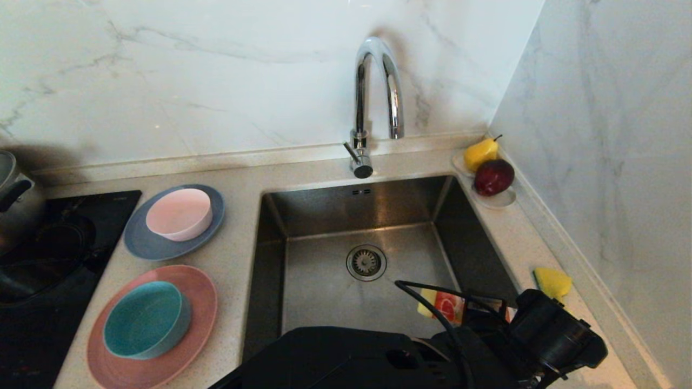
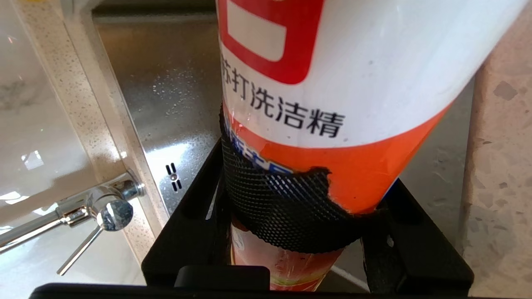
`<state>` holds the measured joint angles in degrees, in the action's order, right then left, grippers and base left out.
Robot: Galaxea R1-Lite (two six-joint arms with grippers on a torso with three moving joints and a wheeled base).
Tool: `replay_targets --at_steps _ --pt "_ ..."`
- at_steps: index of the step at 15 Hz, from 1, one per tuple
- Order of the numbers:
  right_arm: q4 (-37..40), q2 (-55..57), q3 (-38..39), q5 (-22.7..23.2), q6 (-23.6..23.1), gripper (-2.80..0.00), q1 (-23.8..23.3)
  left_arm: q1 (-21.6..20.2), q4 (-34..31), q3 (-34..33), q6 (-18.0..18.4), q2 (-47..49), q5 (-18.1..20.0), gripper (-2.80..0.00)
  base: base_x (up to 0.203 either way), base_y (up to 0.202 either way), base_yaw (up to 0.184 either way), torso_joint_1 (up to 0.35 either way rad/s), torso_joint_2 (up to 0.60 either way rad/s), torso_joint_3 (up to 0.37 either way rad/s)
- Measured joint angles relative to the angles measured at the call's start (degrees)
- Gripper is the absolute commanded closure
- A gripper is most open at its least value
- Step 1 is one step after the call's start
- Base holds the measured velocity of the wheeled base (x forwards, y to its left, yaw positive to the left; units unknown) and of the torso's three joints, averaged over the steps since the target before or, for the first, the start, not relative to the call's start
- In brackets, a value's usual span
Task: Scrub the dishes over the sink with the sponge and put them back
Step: Squeeze it onto the sponge
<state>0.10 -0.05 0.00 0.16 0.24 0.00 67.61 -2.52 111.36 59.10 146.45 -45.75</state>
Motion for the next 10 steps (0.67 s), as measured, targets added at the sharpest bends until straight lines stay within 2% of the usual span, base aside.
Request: replay_targets --at_steps 5,10 --pt "0.0 0.0 0.0 0.0 0.0 0.0 0.0 -0.1 0.8 0.0 -0.5 0.1 -0.7 0.0 0.0 0.0 0.0 0.0 0.0 0.0" --pt "0.0 0.0 0.0 0.0 0.0 0.0 0.0 -0.6 6.4 0.1 -0.3 0.3 -4.7 0.0 0.0 0.0 0.0 0.0 0.0 0.0"
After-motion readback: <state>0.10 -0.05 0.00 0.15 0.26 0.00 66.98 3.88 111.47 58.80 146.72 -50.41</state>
